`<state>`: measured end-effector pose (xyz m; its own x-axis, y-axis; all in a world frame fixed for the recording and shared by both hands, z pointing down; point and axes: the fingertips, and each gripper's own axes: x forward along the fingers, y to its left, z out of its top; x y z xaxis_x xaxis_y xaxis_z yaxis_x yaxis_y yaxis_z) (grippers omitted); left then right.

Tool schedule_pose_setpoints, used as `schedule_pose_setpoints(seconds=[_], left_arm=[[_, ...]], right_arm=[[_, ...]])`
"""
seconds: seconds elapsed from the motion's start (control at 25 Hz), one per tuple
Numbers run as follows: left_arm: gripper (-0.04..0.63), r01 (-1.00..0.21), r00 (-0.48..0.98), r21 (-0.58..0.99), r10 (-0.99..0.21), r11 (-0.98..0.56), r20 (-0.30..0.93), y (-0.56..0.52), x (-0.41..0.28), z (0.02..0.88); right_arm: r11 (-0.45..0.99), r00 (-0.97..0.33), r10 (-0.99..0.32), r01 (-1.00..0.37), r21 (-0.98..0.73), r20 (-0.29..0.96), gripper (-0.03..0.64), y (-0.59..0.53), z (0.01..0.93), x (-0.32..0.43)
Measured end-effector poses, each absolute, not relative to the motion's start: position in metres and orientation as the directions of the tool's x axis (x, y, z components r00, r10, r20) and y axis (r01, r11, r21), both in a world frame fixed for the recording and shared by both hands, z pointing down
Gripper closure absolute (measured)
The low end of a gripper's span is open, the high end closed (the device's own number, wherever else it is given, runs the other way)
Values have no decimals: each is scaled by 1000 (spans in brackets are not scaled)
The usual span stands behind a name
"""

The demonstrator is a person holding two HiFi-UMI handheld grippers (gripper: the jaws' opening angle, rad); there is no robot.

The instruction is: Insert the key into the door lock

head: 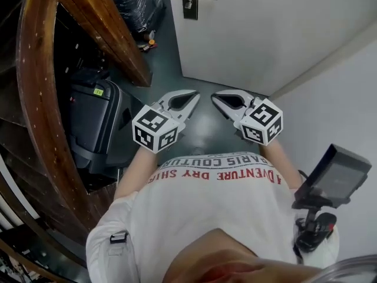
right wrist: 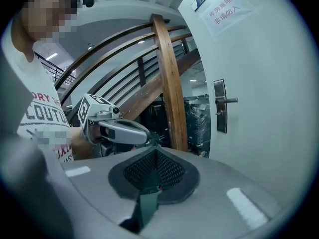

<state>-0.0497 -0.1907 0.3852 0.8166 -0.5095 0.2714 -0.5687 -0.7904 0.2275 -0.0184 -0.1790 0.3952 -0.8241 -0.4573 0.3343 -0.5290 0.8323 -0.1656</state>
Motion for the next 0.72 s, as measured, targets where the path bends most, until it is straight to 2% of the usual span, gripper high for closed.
schedule_pose_setpoints(seconds=[0.2, 0.4, 0.72], left_arm=[[594, -540, 828, 202, -473, -817, 301, -103, -7, 404], [594, -476, 850, 150, -410, -866, 333, 36, 41, 403], [594, -519, 834, 166, -454, -839, 313, 193, 60, 378]], right_arm=[[826, -825, -467, -535, -175, 319, 615, -89, 407, 15], [817, -821, -492, -550, -171, 289, 615, 37, 404, 48], [839, -842, -492, -526, -137, 224, 615, 194, 367, 71]])
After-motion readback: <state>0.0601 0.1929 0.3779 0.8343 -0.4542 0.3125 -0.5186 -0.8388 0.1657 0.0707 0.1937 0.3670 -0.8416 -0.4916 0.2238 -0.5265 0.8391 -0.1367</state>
